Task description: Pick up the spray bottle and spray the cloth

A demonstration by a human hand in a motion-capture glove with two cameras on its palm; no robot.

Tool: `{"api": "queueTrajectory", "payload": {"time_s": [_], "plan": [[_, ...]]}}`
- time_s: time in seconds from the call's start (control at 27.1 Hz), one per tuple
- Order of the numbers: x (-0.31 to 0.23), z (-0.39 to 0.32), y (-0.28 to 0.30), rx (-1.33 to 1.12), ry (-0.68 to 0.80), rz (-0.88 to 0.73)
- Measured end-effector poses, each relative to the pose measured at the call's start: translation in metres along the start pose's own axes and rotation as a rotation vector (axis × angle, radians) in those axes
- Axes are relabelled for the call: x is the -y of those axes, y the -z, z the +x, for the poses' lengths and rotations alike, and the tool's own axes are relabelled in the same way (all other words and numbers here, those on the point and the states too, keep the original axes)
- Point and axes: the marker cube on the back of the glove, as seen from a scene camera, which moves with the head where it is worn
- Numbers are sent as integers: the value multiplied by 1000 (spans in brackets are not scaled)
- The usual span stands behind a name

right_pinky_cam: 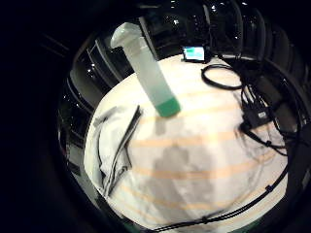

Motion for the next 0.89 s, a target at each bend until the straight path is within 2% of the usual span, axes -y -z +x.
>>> {"api": "queueTrajectory", "payload": {"time_s": [0.15, 0.33, 0.52, 0.7, 0.89], "plan": [[12, 6, -2, 40, -37, 36], [18, 13, -4, 79, -107, -21], [35, 21, -10, 101, -160, 37], [45, 30, -18, 132, -131, 101], [44, 38, -26, 171, -222, 65]]}}
